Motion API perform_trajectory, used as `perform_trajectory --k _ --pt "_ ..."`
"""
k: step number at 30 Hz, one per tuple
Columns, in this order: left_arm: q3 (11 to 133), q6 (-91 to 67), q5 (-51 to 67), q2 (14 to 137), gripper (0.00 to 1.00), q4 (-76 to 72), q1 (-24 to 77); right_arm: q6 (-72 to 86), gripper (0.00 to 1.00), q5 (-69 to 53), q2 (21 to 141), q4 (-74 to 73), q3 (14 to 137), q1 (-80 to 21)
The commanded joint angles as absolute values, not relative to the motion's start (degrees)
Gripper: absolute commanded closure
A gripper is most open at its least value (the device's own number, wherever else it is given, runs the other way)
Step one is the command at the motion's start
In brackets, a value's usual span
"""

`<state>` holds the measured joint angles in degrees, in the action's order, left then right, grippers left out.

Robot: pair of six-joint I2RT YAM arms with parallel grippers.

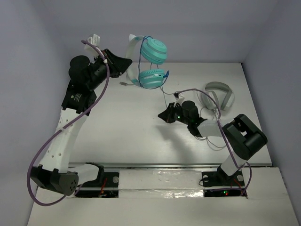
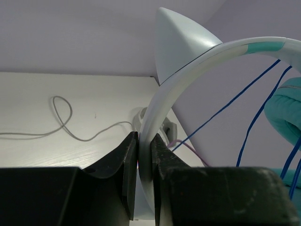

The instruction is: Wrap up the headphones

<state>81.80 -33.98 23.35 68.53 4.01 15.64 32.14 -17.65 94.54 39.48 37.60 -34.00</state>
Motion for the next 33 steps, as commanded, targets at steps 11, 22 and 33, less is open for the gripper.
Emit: perform_trajectory --k 11,22,33 --pt "66.28 -44.82 -2.63 64.33 1.0 -11.68 14.41 32.95 1.0 -5.02 87.19 18.83 40.86 -52.46" --pt "58.36 -38.15 -22.21 69.69 1.0 -10.81 16.87 30.77 1.0 5.97 83.59 -4.64 53.07 -66.26" --pt "55.37 -28.92 -33.75 74.53 1.0 -2.92 28.28 25.58 1.0 15.98 76.03 -30.04 66.17 -70.93"
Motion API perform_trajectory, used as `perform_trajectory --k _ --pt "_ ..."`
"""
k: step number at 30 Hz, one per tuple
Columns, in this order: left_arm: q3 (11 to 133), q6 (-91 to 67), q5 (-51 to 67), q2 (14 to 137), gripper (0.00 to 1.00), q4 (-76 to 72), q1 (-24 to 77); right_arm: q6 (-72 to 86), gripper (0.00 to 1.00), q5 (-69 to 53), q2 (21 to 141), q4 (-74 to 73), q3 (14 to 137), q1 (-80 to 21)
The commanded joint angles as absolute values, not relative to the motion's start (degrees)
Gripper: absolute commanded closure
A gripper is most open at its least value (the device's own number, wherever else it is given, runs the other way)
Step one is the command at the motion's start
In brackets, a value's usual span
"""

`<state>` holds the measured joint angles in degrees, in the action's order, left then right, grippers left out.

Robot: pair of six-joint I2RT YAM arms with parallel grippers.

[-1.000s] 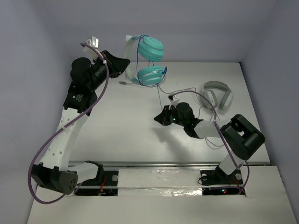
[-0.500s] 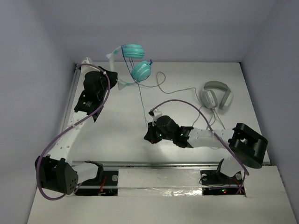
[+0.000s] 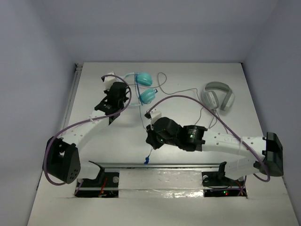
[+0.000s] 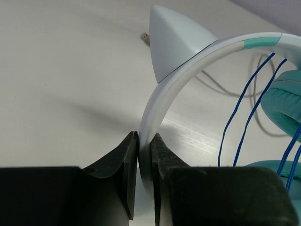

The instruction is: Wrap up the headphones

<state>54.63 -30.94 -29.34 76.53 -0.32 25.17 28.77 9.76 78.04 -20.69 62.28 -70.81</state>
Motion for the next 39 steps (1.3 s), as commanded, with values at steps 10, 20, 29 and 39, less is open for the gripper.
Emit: perform_trajectory --k 10,20,29,39 --pt "58.53 -21.45 -36.21 76.99 1.0 15.19 39.72 15.47 1.0 34.52 75.85 -40.6 76.72 -70.93" --pt "59.41 -18.63 -26.84 78.05 1.0 19.69 43.43 10.11 1.0 29.81 75.94 -42.62 81.47 -66.8" --pt "66.53 -23.82 -9.86 81.64 1.0 8.97 36.83 11.16 1.0 11.18 71.46 -37.97 78.4 -68.03" --pt "63.12 -30.32 5.87 83.76 1.0 -2.43 35.16 9.84 1.0 5.98 76.28 -34.63 80.68 -68.03"
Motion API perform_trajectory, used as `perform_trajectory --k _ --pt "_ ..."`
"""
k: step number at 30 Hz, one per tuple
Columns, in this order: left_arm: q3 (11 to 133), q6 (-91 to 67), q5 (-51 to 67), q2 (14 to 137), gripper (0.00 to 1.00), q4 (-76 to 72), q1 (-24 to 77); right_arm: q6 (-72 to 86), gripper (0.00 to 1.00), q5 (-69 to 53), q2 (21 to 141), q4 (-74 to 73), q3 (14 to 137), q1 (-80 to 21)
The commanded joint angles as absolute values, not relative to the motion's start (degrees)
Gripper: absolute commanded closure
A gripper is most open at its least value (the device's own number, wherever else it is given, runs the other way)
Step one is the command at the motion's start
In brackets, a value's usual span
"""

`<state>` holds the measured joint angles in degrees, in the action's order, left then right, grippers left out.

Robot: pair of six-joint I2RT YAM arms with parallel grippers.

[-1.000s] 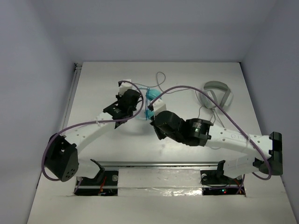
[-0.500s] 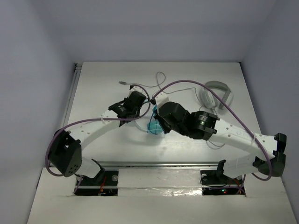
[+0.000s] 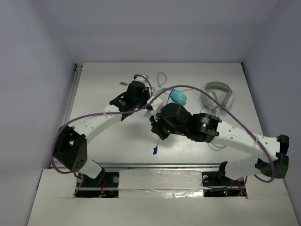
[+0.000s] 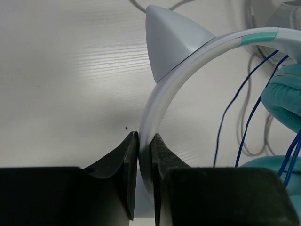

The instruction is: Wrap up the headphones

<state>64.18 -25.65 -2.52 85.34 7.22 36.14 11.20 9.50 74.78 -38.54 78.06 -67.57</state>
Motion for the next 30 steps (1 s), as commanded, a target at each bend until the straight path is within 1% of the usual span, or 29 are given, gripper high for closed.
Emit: perform_trajectory --k 1,9,14,17,20,25,26,30 --pt "62.58 -30.84 7.02 83.67 1.0 -3.33 35.16 9.93 1.0 5.8 77.07 -34.45 80.77 -68.03" --pt "57.58 -29.09 5.63 84.81 1.0 -3.52 35.16 10.2 1.0 11.86 74.89 -31.46 83.67 -68.03" --pt "54.67 -27.87 1.69 82.36 1.0 -1.94 35.68 8.09 1.0 18.44 76.2 -34.53 85.78 -68.03" --pt "53.88 -25.59 -2.71 81.04 1.0 2.17 35.68 6.77 1.0 20.38 75.5 -35.68 86.04 -67.24" --pt "53.79 -23.56 -3.42 79.72 1.0 4.91 35.68 5.54 1.0 20.48 74.53 -37.96 86.4 -66.45" --pt "53.79 -18.29 0.0 76.91 1.0 10.36 35.68 2.11 1.0 23.2 73.92 -41.04 86.84 -63.9" --pt "54.05 -16.98 2.44 76.47 1.0 11.5 35.68 1.76 1.0 24.42 74.09 -41.39 87.18 -63.37" --pt "55.8 -14.25 0.09 74.8 1.0 17.03 36.21 -1.39 1.0 28.9 74.71 -42.01 87.63 -62.67"
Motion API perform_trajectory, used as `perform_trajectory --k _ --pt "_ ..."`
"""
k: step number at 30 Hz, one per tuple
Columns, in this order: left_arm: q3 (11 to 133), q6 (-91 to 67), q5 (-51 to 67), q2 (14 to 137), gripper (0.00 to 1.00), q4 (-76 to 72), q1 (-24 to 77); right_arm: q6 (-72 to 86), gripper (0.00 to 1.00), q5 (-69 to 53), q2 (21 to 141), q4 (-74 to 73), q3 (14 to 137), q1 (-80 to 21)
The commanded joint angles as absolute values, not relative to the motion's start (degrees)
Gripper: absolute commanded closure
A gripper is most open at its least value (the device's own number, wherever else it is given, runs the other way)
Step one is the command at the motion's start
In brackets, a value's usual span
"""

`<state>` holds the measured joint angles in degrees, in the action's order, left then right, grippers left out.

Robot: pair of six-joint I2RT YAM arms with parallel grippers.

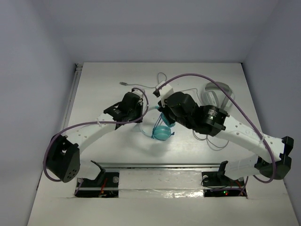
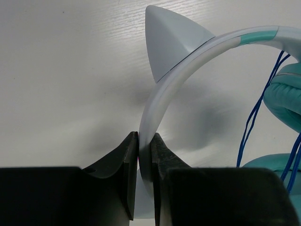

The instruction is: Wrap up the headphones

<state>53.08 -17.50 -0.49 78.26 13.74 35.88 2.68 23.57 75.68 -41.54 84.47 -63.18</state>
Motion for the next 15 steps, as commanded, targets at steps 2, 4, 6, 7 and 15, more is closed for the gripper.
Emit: perform_trajectory --k 2,4,6,7,15 --pt "56.34 -12.84 -1.41 73.57 1.0 18.01 36.21 -1.84 1.0 33.37 74.97 -41.92 87.1 -61.44" --pt "57.04 -11.52 -1.58 72.78 1.0 19.25 36.21 -2.55 1.0 36.11 75.23 -41.4 85.52 -60.83" --pt "57.83 -10.81 -2.19 72.25 1.0 20.73 36.21 -2.55 1.0 39.98 75.41 -40.87 84.29 -60.3" --pt "58.09 -10.29 -2.81 72.07 1.0 21.09 36.21 -2.64 1.0 41.82 75.58 -40.52 83.94 -60.29" --pt "60.12 -5.1 -0.36 71.98 1.0 23.11 36.21 -6.23 1.0 49.49 75.59 -35.07 83.58 -60.29"
